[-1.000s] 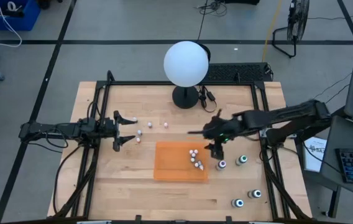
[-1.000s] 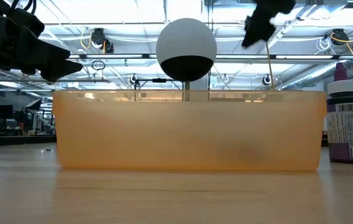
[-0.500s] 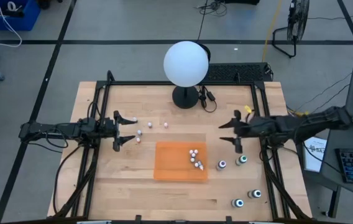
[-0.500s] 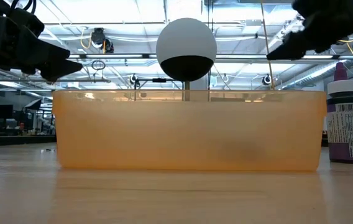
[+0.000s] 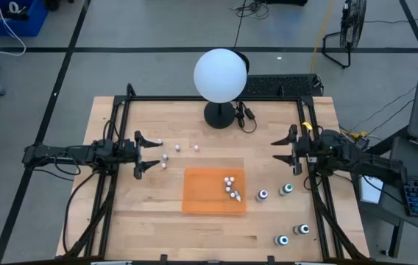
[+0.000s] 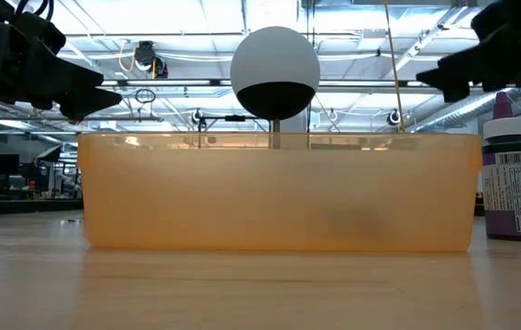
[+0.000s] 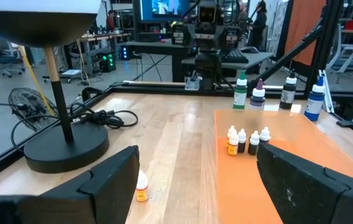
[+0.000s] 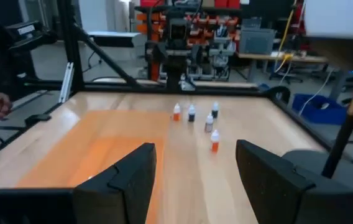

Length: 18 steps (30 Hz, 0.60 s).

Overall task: Pick & Place food coloring
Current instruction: Put the small orange food coloring bottle into the orange container

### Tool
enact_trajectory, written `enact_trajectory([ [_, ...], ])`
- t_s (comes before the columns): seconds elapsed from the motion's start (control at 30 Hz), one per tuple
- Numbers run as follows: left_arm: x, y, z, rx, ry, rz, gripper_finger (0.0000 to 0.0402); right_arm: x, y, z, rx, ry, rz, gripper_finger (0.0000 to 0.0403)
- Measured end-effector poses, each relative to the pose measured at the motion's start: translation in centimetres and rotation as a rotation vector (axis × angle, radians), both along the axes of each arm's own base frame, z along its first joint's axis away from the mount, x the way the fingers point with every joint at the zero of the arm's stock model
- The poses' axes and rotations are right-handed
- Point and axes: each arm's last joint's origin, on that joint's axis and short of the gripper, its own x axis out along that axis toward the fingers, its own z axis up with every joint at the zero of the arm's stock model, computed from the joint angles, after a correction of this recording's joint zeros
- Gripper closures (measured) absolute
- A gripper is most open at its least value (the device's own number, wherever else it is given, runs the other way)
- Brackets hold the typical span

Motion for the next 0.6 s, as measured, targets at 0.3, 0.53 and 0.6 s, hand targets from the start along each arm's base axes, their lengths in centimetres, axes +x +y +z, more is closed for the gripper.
enact_trajectory([
  [0.3,0.0,0.0,0.0,-0.039,-0.004,0.001,0.0078,0.6,-0.7,-2.5,0.067,-0.131,0.054,0.0191],
  [0.53,0.0,0.0,0.0,-0.04,-0.002,0.001,0.0078,0.6,-0.8,-2.2,0.026,-0.16,0.045,0.0194],
  [0.6,0.0,0.0,0.1,-0.041,-0.009,0.001,0.0078,0.6,-0.8,-2.5,0.038,-0.129,0.044,0.0194],
])
